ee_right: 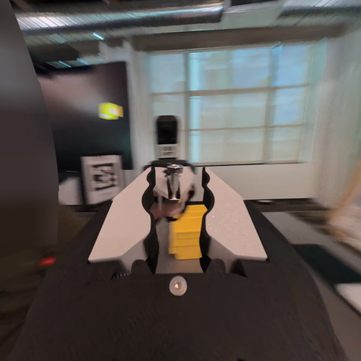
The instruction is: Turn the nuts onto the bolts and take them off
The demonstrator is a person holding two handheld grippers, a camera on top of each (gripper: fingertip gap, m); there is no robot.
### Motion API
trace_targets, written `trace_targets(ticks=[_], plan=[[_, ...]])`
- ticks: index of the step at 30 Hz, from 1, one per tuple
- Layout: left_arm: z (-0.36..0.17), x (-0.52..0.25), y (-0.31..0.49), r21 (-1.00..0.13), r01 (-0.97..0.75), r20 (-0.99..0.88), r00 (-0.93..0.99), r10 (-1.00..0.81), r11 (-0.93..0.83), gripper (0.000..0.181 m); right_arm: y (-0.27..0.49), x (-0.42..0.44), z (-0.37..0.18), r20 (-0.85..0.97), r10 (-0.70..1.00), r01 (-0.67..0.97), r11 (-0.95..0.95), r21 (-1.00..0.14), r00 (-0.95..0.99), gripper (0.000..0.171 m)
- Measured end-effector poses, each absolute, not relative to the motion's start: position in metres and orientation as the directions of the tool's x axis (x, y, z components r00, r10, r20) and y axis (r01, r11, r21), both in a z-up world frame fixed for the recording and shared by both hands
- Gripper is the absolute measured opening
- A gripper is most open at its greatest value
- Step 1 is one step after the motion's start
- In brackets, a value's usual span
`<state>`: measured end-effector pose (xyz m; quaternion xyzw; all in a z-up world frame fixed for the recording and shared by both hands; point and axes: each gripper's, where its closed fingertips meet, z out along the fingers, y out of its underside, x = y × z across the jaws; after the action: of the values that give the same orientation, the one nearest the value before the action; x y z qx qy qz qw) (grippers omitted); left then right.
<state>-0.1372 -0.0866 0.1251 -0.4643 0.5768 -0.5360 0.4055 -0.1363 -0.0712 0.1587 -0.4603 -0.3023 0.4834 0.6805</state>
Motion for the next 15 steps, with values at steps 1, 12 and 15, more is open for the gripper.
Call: trace_targets(ticks=[1,12,15], plan=[[0.126,-0.137,-0.076,-0.994,-0.093,-0.034,-0.154,-0.987,0.049,0.007,-0.063,-0.130,0.162,0.015,0.866,-0.327,0.206,-0.922,0.501,0.047],[0.131,-0.127,-0.060,-0.955,-0.096,-0.293,0.132,-0.947,0.282,0.007,-0.058,-0.140,0.162,0.124,0.616,-0.103,0.319,-0.942,0.778,0.025],[0.130,-0.126,-0.062,-0.956,-0.098,-0.287,0.114,-0.951,0.277,0.007,-0.058,-0.141,0.160,0.135,0.641,-0.093,0.309,-0.947,0.755,0.016]])
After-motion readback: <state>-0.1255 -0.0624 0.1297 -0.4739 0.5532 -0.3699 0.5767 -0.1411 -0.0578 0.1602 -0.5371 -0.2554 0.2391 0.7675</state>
